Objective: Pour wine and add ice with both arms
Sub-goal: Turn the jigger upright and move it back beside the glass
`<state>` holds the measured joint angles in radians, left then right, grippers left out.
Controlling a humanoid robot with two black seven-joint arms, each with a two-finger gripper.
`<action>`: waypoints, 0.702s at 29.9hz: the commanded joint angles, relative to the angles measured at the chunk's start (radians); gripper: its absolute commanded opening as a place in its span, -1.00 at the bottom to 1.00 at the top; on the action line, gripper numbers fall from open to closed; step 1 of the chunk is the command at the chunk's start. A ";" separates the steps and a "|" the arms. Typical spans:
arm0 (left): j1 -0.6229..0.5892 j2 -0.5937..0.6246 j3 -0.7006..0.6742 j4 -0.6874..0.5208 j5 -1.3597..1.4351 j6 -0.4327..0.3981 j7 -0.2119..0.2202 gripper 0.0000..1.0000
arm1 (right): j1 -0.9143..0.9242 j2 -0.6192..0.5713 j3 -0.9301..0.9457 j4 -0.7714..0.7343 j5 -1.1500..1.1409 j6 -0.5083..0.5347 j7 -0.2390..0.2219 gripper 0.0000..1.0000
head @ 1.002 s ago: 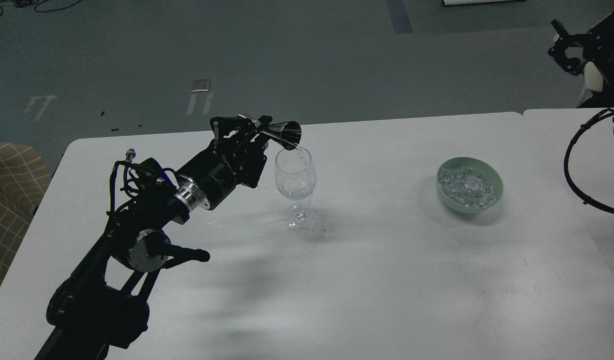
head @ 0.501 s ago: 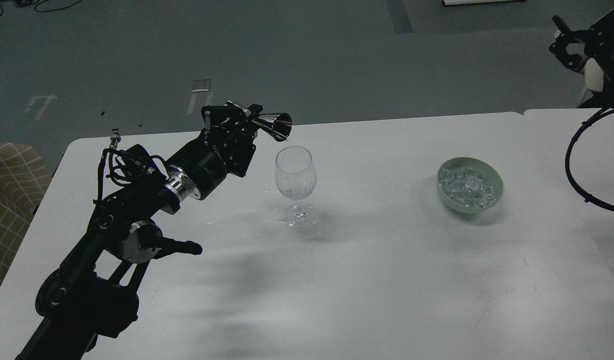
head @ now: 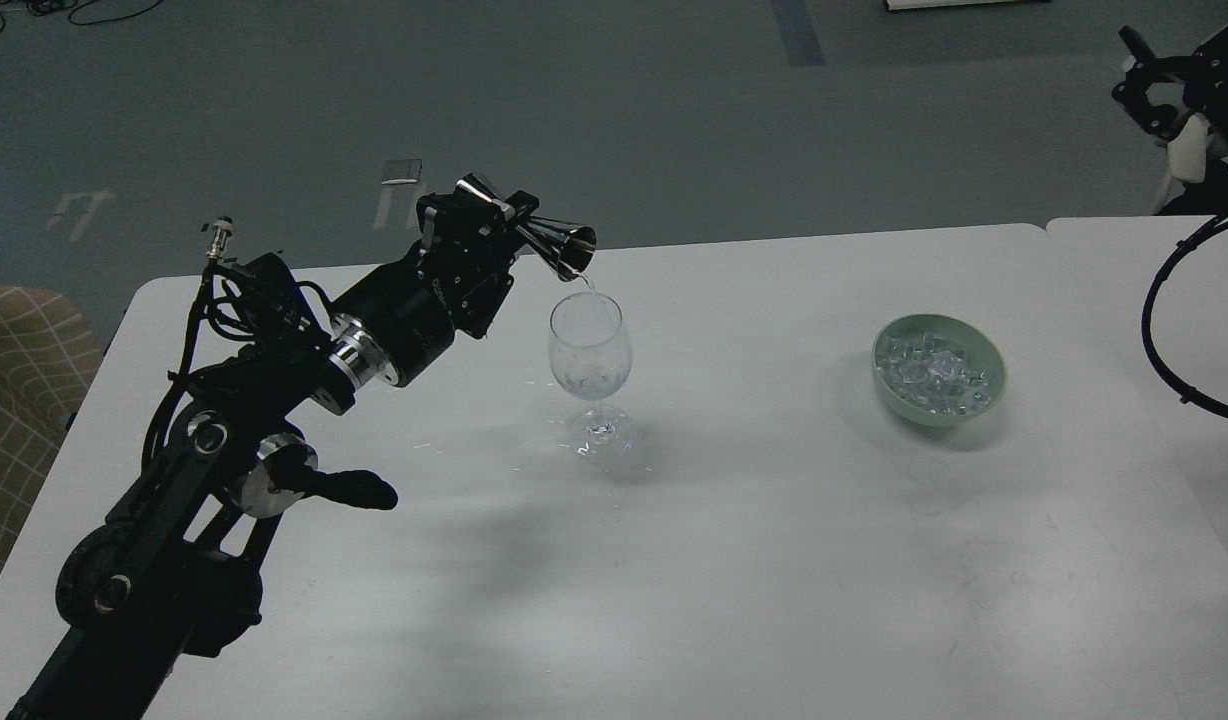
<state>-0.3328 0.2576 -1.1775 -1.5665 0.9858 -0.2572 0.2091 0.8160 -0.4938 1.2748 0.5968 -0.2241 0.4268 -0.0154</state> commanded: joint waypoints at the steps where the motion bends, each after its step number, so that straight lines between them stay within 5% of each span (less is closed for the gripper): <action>1: -0.002 0.011 0.001 0.000 0.014 -0.004 -0.007 -1.00 | 0.000 0.000 0.000 0.000 0.000 0.001 0.000 1.00; 21: 0.000 0.009 -0.031 -0.015 0.012 -0.011 -0.007 -1.00 | -0.006 -0.022 0.000 0.000 0.002 0.003 0.000 1.00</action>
<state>-0.3641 0.2772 -1.1918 -1.5797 1.0546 -0.2817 0.2007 0.8132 -0.5129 1.2751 0.5968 -0.2224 0.4296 -0.0154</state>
